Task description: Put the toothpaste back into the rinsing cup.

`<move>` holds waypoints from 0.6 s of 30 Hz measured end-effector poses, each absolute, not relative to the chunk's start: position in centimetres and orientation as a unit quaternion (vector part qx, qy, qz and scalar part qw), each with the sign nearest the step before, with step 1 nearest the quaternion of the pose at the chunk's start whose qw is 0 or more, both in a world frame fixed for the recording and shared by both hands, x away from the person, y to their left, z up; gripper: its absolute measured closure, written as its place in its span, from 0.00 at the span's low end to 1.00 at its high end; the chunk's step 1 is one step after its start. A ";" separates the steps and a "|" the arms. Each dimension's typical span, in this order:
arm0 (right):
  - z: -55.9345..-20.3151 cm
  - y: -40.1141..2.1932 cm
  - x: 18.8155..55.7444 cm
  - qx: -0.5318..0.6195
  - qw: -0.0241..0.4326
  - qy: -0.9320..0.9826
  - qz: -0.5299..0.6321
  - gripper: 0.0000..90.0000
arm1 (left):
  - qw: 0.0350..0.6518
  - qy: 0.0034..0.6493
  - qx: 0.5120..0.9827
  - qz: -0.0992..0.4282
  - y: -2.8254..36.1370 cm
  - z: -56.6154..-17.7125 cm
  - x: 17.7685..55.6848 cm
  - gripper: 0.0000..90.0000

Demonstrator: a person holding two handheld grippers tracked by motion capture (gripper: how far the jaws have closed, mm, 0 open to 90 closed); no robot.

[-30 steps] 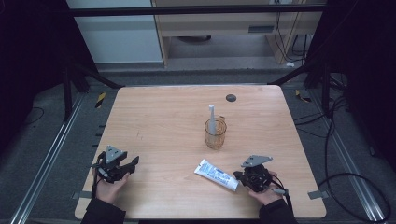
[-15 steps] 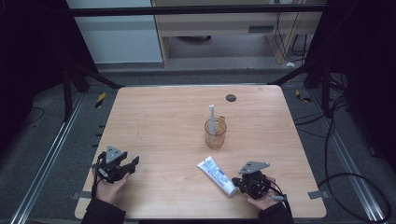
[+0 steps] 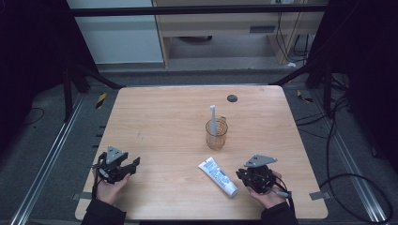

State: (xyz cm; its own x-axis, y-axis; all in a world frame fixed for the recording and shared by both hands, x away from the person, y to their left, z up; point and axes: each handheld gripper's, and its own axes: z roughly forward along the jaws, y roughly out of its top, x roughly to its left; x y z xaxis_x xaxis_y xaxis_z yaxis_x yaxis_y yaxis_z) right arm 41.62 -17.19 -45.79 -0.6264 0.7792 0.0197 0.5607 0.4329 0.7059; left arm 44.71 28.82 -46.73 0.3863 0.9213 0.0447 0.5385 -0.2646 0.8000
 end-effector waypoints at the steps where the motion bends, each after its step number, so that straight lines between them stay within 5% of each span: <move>1: -45.6 -17.2 41.7 0.405 0.156 0.831 0.348 0.88 | 0.361 0.486 0.750 0.265 28.8 -46.7 44.7 0.49; 18: -44.2 -15.3 42.4 0.400 0.148 0.834 0.349 0.68 | 0.359 0.485 0.752 0.264 28.7 -46.8 44.8 0.49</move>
State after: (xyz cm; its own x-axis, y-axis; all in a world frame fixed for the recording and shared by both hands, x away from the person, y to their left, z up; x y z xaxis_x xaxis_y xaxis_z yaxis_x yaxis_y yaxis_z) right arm 42.45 -15.29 -44.20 -0.6356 0.7713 0.0321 0.5643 0.4358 0.7012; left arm 44.84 28.71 -46.80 0.3901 0.9194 0.0495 0.5397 -0.2719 0.7968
